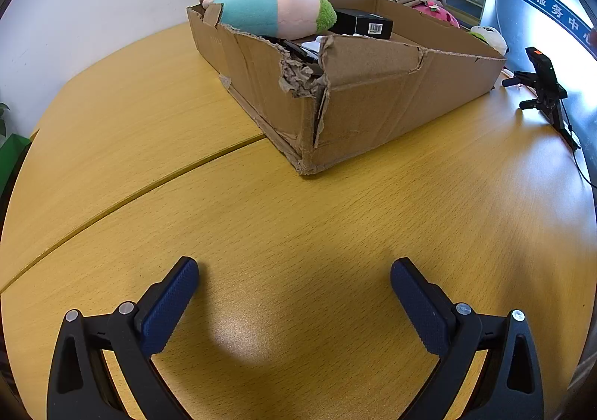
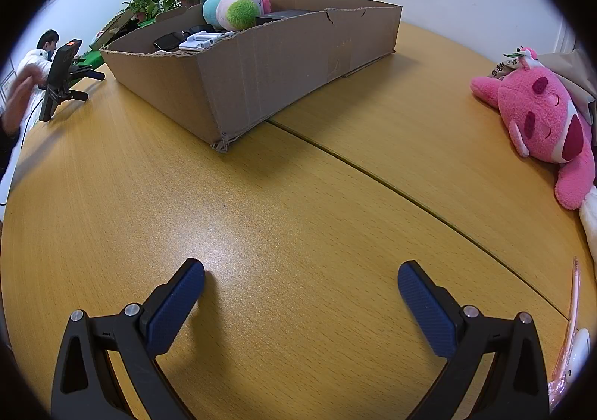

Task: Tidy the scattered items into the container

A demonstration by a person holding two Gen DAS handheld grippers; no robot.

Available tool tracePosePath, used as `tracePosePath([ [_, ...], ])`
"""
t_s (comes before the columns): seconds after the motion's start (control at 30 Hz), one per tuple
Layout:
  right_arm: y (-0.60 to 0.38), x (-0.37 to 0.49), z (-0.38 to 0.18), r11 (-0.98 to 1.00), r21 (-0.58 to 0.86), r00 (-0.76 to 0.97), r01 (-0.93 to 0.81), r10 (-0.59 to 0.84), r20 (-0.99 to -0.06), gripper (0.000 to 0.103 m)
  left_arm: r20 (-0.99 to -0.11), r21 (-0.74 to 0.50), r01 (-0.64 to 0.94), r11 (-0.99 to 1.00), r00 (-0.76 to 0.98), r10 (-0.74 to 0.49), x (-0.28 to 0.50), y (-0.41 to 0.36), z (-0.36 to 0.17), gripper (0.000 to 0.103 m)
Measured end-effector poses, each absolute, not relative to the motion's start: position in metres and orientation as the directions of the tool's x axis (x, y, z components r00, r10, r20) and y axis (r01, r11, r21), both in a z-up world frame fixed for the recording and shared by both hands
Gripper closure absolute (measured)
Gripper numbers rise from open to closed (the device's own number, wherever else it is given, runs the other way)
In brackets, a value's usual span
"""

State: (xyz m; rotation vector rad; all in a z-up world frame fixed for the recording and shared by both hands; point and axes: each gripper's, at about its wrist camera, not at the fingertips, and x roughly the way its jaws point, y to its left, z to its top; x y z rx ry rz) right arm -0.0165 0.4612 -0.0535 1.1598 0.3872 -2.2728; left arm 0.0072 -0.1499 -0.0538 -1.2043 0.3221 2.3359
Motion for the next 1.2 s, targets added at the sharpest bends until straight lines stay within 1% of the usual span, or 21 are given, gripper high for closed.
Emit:
tracePosePath([
  [1.1, 0.4599, -0.0144, -0.0512, -0.807, -0.005, -0.474, 0.591, -0.342, -0.811, 0.000, -0.811, -0.013, -0.523, -0.852, -0.493, 0.315, 0.0065, -0.1499, -0.0539, 0.000],
  [1.13, 0.4598, -0.0143, -0.0511, -0.807, -0.005, -0.474, 0.591, -0.342, -0.811, 0.000, -0.811, -0.013, -0.491, -0.871, -0.505, 0.297, 0.0063, -0.1498, -0.0540, 0.000],
  [1.2, 0.4599, -0.0138, -0.0510, -0.807, -0.005, -0.474, 0.591, -0.342, -0.811, 0.000, -0.811, -0.012, -0.477, -0.879, -0.510, 0.288, 0.0064, -0.1498, -0.0539, 0.000],
])
